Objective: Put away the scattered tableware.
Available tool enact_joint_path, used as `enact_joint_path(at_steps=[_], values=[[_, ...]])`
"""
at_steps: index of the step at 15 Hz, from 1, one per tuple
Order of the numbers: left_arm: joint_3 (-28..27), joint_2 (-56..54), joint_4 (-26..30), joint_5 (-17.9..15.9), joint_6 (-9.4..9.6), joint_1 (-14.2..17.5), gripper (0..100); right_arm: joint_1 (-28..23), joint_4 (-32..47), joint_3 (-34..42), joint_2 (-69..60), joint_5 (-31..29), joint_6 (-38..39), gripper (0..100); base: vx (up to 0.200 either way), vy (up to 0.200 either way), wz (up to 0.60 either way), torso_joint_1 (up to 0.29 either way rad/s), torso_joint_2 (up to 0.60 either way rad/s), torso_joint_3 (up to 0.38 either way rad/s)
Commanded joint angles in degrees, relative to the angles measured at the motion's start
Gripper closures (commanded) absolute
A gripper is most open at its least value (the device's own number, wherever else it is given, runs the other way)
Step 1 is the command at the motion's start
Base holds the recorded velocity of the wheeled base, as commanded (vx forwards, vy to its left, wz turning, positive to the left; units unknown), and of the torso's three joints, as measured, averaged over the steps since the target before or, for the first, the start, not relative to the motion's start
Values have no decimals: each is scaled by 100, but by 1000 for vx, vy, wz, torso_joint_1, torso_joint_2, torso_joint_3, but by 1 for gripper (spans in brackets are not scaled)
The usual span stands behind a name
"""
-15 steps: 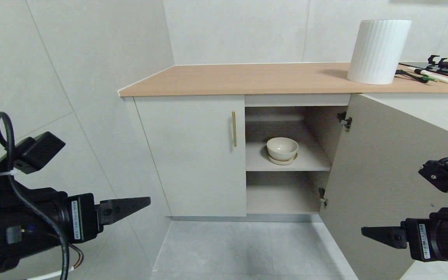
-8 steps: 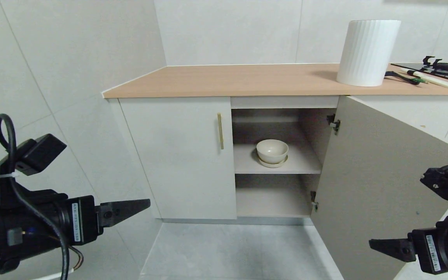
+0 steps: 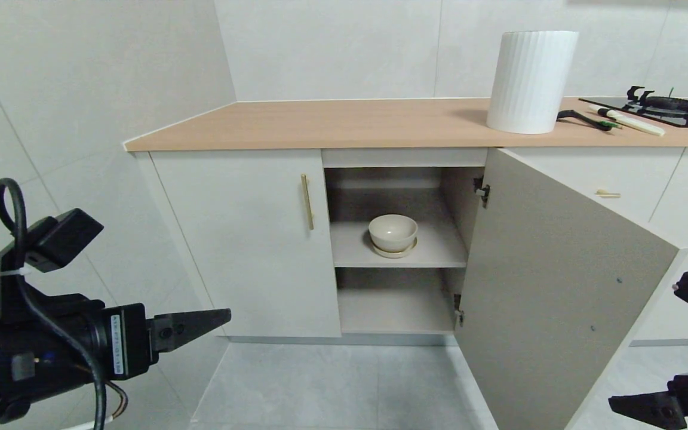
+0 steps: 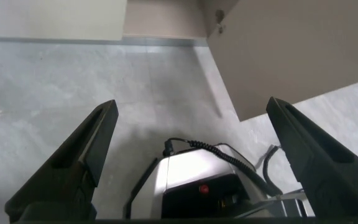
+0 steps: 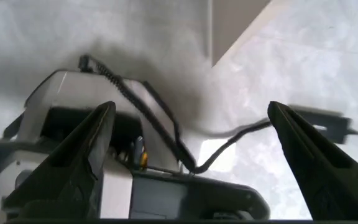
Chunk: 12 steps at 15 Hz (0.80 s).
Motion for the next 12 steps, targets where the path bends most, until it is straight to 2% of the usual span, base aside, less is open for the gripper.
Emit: enact_joint_path(at_steps=[1, 2, 3, 4, 6, 9, 12], values=[[-2, 14, -3, -4, -3, -3, 0, -504, 16, -146, -59, -269, -152, 0, 0, 0, 0, 0, 0, 0], [-2, 14, -3, -4, -3, -3, 0, -934, -10, -155, -59, -419, -398, 0, 0, 0, 0, 0, 0, 0], [-2, 14, -3, -4, -3, -3, 0, -1145, -19, -199, -68, -445, -495, 0, 0, 0, 0, 0, 0, 0], [-2, 14, -3, -4, -3, -3, 0, -1708, -19, -296, -120, -410, -759, 0, 0, 0, 0, 0, 0, 0], [-2, 23, -3, -13, -3, -3, 0, -2323, -19, -419, -138, -366, -1066, 0, 0, 0, 0, 0, 0, 0], [7, 23, -3, -13, -3, -3, 0, -2938, -538, -410, 64, -366, -1163, 0, 0, 0, 0, 0, 0, 0], [7, 23, -3, -13, -12, -3, 0, -3237, -1118, -340, 636, -357, -1093, 0, 0, 0, 0, 0, 0, 0]])
